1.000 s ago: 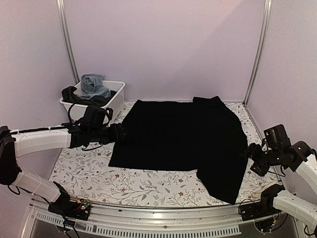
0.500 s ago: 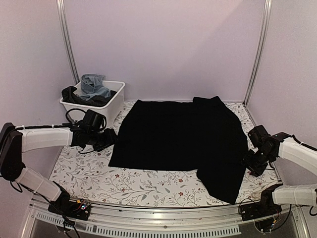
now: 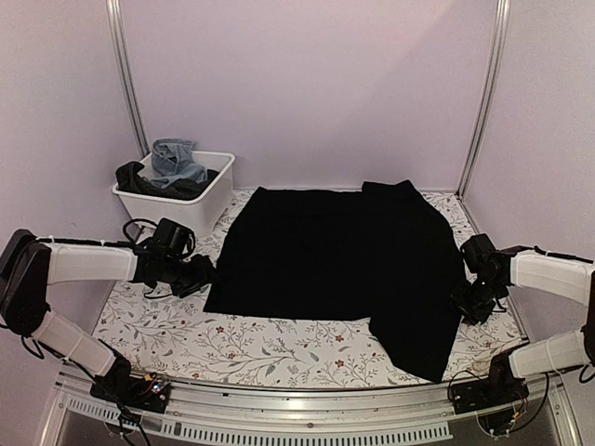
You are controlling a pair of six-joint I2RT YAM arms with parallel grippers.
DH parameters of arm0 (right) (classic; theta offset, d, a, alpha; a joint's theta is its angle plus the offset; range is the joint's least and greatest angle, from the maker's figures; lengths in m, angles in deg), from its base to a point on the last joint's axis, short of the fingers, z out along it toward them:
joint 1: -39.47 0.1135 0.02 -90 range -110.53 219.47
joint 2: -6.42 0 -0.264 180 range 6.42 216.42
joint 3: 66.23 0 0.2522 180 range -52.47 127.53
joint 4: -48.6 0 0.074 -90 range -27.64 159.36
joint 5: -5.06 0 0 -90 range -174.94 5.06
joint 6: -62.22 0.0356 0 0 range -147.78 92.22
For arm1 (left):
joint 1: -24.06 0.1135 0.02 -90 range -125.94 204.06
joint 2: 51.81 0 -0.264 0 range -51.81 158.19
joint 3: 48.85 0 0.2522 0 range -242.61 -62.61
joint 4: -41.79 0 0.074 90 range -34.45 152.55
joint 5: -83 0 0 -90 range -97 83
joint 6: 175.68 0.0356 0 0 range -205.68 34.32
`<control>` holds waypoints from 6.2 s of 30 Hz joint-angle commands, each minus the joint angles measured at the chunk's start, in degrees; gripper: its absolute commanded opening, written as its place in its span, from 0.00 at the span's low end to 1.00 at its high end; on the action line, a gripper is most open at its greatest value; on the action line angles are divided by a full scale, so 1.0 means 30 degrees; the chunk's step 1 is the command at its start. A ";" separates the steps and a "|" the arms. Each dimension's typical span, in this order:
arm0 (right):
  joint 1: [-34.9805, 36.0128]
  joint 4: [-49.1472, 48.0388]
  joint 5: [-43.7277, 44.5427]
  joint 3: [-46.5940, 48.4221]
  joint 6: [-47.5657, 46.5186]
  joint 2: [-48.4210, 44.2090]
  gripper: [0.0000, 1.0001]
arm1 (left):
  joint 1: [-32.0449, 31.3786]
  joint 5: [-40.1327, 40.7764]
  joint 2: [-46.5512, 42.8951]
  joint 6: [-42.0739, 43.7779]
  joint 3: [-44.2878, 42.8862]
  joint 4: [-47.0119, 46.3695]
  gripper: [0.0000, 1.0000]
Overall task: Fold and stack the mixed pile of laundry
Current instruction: Pick up the flattened T-shirt from the center of the board, then fold the flattened T-shirt at the center of the board, then move the 1/3-folded T-shirt to the center of the board.
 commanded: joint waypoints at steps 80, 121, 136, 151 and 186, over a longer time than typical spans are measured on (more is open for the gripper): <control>0.2290 0.1709 -0.2243 0.0078 0.1772 -0.7283 0.00 | -0.3915 0.2172 -0.1237 -0.3232 -0.0128 0.5500 0.00; -0.3915 -0.4762 -0.4168 0.7181 -0.4161 0.4737 0.00 | 0.0121 0.2666 0.7226 0.3104 -1.0362 0.3914 0.00; -0.3916 -0.6060 -0.4298 0.9167 -0.4295 0.8688 0.00 | 0.0369 0.3563 0.9973 0.3654 -1.2348 0.3751 0.00; -0.5271 -0.6404 -0.4762 0.9904 -0.6658 0.8535 0.77 | 0.0637 0.3625 0.8658 0.5340 -1.2024 0.2999 0.59; -0.7100 -0.8154 -0.5077 0.3130 -0.7383 0.7433 0.34 | 0.0710 0.0836 0.7954 0.5332 -0.6146 0.0891 0.06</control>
